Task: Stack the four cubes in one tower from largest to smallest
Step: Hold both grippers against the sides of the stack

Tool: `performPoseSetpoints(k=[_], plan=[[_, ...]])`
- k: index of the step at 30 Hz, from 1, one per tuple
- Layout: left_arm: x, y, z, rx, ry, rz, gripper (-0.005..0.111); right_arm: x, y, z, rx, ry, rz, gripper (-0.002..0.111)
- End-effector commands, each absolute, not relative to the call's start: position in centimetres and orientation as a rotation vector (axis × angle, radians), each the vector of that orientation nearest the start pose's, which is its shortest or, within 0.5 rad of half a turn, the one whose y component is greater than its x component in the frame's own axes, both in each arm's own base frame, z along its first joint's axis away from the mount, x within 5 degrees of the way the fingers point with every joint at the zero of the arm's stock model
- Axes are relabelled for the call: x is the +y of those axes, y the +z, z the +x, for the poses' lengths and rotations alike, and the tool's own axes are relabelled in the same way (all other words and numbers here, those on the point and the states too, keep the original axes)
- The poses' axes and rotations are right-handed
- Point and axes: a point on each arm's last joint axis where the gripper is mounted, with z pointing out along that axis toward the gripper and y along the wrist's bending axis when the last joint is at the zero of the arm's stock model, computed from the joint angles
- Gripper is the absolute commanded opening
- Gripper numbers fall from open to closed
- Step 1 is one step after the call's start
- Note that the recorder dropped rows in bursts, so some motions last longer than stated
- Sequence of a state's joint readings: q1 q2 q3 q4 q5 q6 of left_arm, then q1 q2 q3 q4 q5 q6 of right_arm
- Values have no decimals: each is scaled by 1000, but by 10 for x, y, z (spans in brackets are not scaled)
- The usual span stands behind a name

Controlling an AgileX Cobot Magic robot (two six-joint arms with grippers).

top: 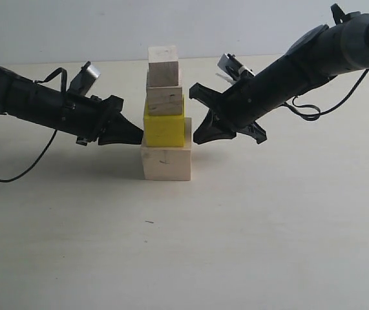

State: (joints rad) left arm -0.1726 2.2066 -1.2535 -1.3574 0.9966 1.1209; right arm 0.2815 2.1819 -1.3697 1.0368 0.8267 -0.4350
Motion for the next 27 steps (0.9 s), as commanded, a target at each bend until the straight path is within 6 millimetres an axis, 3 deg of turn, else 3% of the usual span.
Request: performPoseSetpoints(k=[1,6,27], plan=[[-137,107,380,2524,-1371,380,0,170,116,388,2840,1120,19,0],[-129,107,382,2535,-1366,341,0,170,116,388,2840,1120,16,0],[-129,108,382,2538,-1366,344,0,172,117,389,2811,1136,6,0]])
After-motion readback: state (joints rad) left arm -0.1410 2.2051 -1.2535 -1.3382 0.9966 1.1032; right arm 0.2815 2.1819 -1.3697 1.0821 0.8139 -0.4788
